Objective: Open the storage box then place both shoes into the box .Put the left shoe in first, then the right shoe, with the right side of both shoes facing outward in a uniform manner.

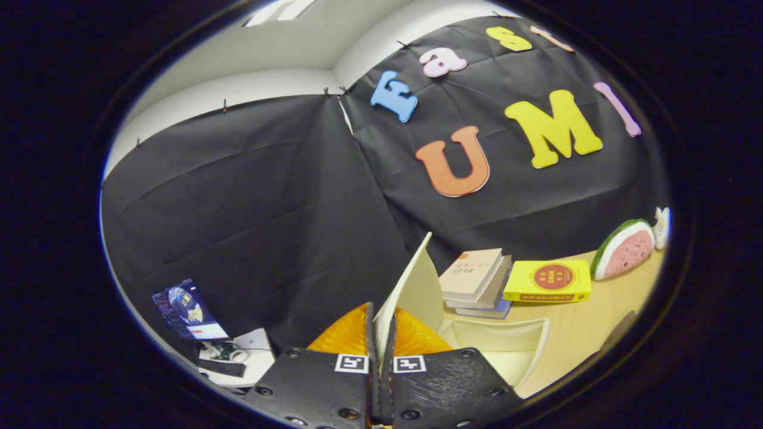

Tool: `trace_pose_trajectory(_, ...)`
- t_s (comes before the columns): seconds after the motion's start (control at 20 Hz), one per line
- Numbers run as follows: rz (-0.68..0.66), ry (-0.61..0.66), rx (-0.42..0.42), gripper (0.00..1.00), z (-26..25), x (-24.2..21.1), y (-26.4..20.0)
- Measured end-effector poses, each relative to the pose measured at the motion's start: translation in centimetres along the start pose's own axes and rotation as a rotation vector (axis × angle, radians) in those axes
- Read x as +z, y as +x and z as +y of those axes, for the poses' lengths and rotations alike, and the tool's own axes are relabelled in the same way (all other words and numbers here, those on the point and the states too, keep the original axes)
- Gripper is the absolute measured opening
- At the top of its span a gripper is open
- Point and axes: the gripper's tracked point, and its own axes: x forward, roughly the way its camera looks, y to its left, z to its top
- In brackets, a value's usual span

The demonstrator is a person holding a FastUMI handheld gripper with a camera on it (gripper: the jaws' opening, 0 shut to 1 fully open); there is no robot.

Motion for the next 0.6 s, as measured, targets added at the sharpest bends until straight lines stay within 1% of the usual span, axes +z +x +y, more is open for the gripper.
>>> trace_pose_trajectory(0.05, 0.006, -0.002, 0.005, 0.0, 0.9, -0.1, 0.8)
trace_pose_trajectory(0.1, 0.012, -0.007, 0.007, 0.05, 1.7, -0.1, 1.4)
trace_pose_trajectory(0.15, 0.019, -0.017, 0.012, 0.05, 2.4, -0.3, 2.4)
trace_pose_trajectory(0.25, 0.048, -0.049, 0.053, 0.2, 4.4, -1.2, 3.5)
trace_pose_trajectory(0.3, 0.069, -0.07, 0.081, 0.3, 5.6, -1.6, 4.3)
trace_pose_trajectory(0.4, 0.066, -0.119, 0.106, 0.63, 6.8, -2.2, 4.8)
trace_pose_trajectory(0.45, 0.051, -0.141, 0.096, 0.79, 6.8, -2.0, 4.8)
trace_pose_trajectory(0.5, 0.038, -0.149, 0.108, 0.96, 7.3, -2.4, 5.0)
trace_pose_trajectory(0.55, 0.031, -0.155, 0.11, 0.98, 7.4, -2.5, 5.0)
trace_pose_trajectory(0.6, 0.022, -0.16, 0.106, 0.96, 7.4, -2.5, 5.0)
